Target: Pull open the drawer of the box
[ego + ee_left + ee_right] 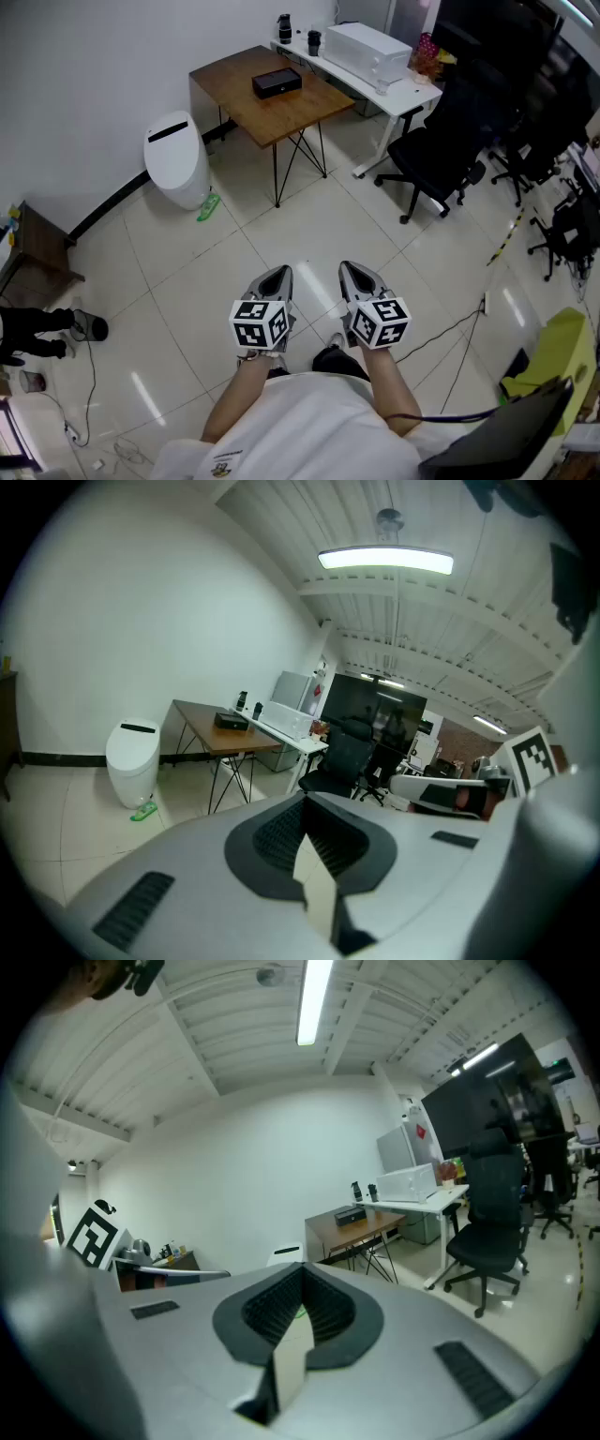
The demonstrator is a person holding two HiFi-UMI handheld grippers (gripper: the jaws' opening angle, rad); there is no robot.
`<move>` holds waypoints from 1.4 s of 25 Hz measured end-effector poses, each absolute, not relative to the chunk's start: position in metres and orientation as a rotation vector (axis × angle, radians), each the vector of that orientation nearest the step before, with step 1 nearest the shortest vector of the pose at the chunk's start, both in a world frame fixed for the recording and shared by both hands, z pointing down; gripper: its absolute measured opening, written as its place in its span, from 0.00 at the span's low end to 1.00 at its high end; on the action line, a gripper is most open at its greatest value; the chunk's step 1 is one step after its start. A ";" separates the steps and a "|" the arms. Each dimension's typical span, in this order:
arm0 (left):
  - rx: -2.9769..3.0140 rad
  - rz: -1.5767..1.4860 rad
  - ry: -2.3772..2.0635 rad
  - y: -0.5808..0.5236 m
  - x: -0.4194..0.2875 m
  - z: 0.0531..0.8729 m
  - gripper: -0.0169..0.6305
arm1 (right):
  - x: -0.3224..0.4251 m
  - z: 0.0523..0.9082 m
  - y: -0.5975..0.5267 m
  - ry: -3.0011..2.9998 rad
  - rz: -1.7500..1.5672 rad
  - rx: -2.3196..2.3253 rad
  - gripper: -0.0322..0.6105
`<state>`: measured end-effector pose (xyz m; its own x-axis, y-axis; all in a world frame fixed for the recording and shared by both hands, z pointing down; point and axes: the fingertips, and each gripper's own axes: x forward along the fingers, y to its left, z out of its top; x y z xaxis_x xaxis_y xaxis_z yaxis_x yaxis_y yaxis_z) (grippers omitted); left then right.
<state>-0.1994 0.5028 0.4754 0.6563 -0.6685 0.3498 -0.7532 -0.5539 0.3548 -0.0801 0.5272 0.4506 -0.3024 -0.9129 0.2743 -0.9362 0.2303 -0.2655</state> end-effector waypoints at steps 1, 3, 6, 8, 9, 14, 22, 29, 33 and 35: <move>2.396 0.236 -1.111 0.499 -0.194 0.474 0.03 | -0.074 0.450 0.523 -2.419 0.591 1.814 0.03; 2.394 0.232 -1.116 0.491 -0.181 0.472 0.03 | -0.062 0.447 0.515 -2.426 0.587 1.807 0.03; 2.392 0.229 -1.124 0.483 -0.160 0.468 0.03 | -0.041 0.442 0.505 -2.436 0.583 1.797 0.03; 2.387 0.226 -1.134 0.478 -0.147 0.466 0.03 | -0.028 0.440 0.499 -2.446 0.585 1.785 0.03; 2.385 0.224 -1.140 0.476 -0.141 0.466 0.03 | -0.022 0.440 0.496 -2.451 0.586 1.777 0.03; 2.363 0.210 -1.182 0.468 -0.112 0.463 0.03 | 0.008 0.442 0.485 -2.473 0.606 1.729 0.03; 2.333 0.231 -1.203 0.467 -0.066 0.472 0.03 | 0.054 0.450 0.478 -2.494 0.641 1.696 0.03; 2.331 0.252 -1.227 0.467 -0.048 0.474 0.03 | 0.071 0.453 0.475 -2.525 0.644 1.670 0.03; 2.329 0.250 -1.243 0.459 -0.056 0.469 0.03 | 0.063 0.453 0.467 -2.532 0.657 1.662 0.03; 2.323 0.250 -1.253 0.455 -0.060 0.470 0.03 | 0.056 0.455 0.461 -2.543 0.661 1.641 0.03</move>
<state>-0.0600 0.4550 0.4696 0.5628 -0.7351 0.3781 -0.8239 -0.4618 0.3286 0.0561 0.4611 0.4550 -0.4384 -0.8598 0.2619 -0.8784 0.3482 -0.3273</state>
